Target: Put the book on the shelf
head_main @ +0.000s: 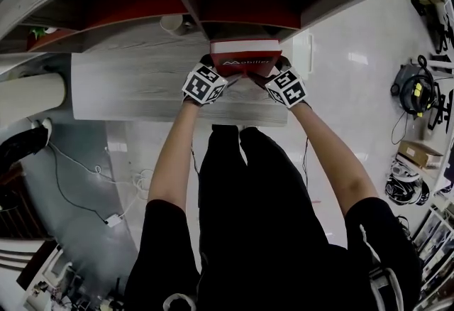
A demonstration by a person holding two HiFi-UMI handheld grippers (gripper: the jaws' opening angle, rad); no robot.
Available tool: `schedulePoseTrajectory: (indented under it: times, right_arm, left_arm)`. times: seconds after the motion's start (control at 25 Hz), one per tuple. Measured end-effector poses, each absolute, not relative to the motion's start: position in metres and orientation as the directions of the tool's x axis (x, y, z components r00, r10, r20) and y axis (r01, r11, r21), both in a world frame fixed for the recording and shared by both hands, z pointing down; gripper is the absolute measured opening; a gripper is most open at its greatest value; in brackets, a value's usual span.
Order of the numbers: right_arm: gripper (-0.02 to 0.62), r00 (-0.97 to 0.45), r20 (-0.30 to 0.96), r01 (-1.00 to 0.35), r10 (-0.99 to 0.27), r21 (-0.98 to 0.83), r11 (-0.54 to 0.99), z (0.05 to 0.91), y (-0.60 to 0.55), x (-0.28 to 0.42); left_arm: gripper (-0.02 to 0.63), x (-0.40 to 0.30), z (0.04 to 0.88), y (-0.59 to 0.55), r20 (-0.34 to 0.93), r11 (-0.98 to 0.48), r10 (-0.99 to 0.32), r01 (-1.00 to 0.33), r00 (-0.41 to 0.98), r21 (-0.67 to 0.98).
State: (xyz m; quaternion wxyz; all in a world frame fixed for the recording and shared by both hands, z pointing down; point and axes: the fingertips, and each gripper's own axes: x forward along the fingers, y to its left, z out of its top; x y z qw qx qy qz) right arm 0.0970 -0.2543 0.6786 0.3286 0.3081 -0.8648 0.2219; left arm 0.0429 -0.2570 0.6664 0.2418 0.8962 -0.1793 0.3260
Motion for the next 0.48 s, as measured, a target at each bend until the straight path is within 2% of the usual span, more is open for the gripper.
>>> schedulePoseTrajectory:
  times: [0.48]
  right_arm:
    - [0.328,-0.505,0.747,-0.717,-0.433,-0.084,0.692,0.701,-0.279,0.108]
  left_arm:
    - [0.302,0.042,0.677,-0.287,0.695,-0.842,-0.192,-0.48,0.693,0.246]
